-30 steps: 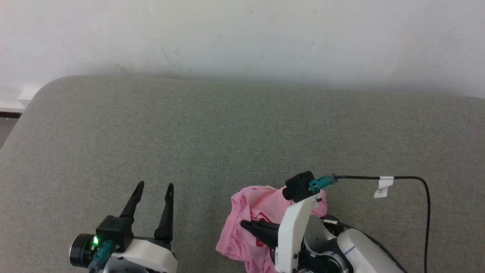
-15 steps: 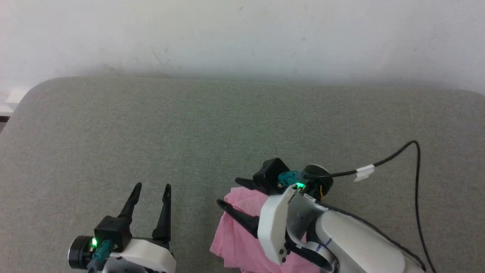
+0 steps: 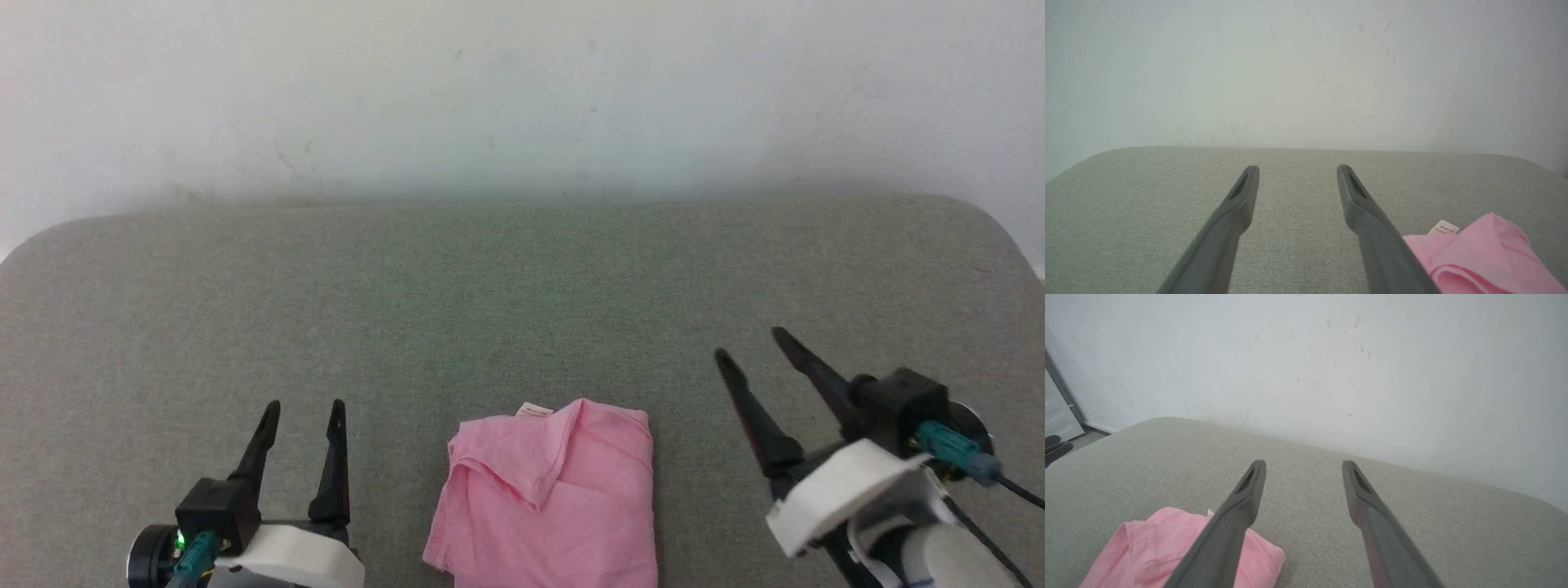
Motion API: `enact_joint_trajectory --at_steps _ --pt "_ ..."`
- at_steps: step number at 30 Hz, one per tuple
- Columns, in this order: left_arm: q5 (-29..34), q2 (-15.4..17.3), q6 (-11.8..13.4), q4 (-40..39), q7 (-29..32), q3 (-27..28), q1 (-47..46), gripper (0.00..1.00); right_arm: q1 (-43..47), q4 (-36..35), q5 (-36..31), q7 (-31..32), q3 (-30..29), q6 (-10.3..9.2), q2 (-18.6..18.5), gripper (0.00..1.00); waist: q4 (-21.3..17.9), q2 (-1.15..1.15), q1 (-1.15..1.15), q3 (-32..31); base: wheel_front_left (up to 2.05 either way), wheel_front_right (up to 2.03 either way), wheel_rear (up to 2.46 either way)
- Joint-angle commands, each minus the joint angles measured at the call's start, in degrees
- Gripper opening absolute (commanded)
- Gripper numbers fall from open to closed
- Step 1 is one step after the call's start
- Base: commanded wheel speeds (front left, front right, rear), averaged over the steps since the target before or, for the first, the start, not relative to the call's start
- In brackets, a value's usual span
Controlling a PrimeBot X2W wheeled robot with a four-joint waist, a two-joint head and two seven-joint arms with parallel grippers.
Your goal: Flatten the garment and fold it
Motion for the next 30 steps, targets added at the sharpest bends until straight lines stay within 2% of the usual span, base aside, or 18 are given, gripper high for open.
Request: enact_joint_trajectory --at_steps 1,4,10,15,18,21,23,27,30 --pt "-0.1 -0.12 0.32 -0.61 -0.26 0.68 1.04 1.0 3.01 -1.76 -1.03 -0.86 -3.35 -0.03 0.56 1.0 -1.04 0.0 0.0 -0.65 0.0 0.0 0.0" --pt "-0.02 -0.18 0.28 -0.99 -0.26 1.39 1.68 1.0 7.31 -4.44 -2.64 -0.98 -8.1 -0.03 1.57 1.0 -1.65 0.0 0.0 -0.87 0.0 0.0 0.0" --pt "-0.05 -0.36 0.3 -1.28 -0.27 2.61 2.99 1.0 13.83 -8.28 -4.1 -0.57 -14.05 -0.03 4.65 1.0 -2.6 0.0 0.0 -1.01 0.0 0.0 0.0" --pt "-0.2 -0.31 -0.04 -1.22 -0.27 3.4 3.64 1.0 16.23 -7.74 -1.66 1.37 -19.74 -0.03 7.03 1.0 -3.11 0.0 0.0 -1.06 0.0 0.0 0.0" --pt "-0.17 -0.42 -0.46 -1.31 -0.27 3.54 3.77 1.0 16.24 -3.97 3.81 5.1 -25.16 -0.03 8.07 1.0 -3.03 0.0 0.0 -0.85 0.0 0.0 0.0" --pt "-0.19 -0.56 -1.01 -1.23 -0.27 3.66 3.71 1.0 14.82 1.86 11.96 11.16 -27.17 -0.03 8.52 1.0 -2.65 0.0 0.0 -0.6 0.0 0.0 0.0" --pt "-0.3 -0.71 -1.3 -1.09 -0.27 3.87 3.68 1.0 13.56 6.09 18.76 16.75 -25.44 -0.03 8.62 1.0 -2.35 0.0 0.0 -0.46 0.0 0.0 0.0" --pt "-0.51 -1.1 -1.7 -0.31 -0.27 4.2 3.31 1.0 10.93 12.66 28.29 26.79 -20.19 -0.03 8.11 1.0 -1.2 0.0 0.0 -0.21 0.0 0.0 0.0" --pt "-0.22 -1.43 -1.83 -0.25 -0.27 4.23 2.83 1.0 8.31 15.66 33.65 30.36 -16.37 -0.03 8.36 1.0 -0.34 0.0 0.0 0.14 0.0 0.0 0.0"
